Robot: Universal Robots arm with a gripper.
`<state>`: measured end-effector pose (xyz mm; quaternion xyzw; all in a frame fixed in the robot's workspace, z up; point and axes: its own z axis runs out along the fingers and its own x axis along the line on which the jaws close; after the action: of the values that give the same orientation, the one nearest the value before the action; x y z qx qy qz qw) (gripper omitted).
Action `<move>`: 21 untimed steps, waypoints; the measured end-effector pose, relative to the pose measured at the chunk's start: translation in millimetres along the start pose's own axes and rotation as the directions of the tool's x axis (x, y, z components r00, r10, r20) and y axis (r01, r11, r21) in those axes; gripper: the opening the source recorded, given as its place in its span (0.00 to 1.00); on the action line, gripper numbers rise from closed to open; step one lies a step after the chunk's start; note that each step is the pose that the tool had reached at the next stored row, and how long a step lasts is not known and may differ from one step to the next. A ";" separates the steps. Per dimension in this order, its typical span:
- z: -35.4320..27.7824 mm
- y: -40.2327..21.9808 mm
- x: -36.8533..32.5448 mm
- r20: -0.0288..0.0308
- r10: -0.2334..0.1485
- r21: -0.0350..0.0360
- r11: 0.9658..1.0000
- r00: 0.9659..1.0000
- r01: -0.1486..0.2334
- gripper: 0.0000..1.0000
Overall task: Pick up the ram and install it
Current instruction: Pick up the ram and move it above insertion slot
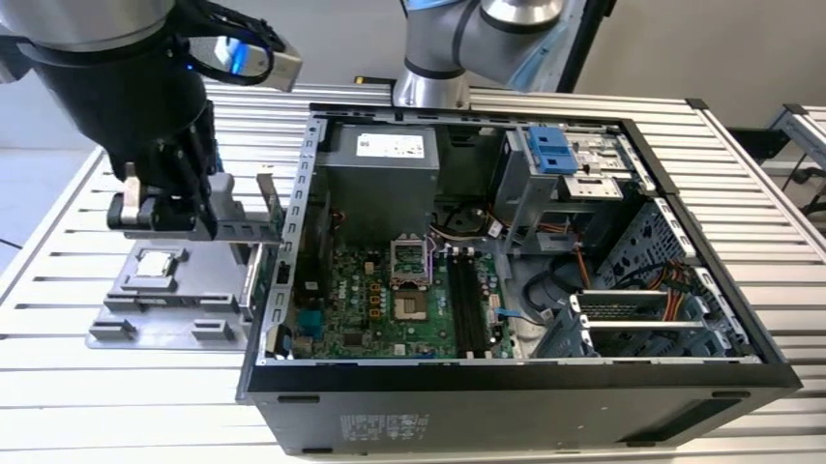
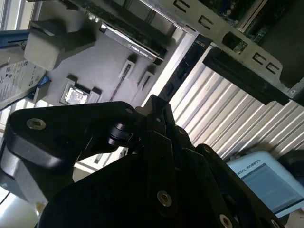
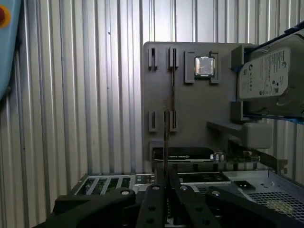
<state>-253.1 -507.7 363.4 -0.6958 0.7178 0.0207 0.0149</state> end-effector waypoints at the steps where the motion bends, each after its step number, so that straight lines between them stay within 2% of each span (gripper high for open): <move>1: -0.9 -3.8 -0.1 0.000 0.000 -0.002 1.000 1.000 0.000 0.00; 3: -8.9 -8.6 -0.7 0.000 0.000 -0.009 1.000 1.000 0.000 0.00; 5: -16.6 -17.0 -1.4 0.000 0.001 -0.012 1.000 1.000 -0.001 0.00; 21: -17.5 -90.3 -3.7 0.000 0.001 -0.013 1.000 1.000 -0.001 0.00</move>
<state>-162.6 -507.7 380.2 -0.6957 0.7179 0.0254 0.0102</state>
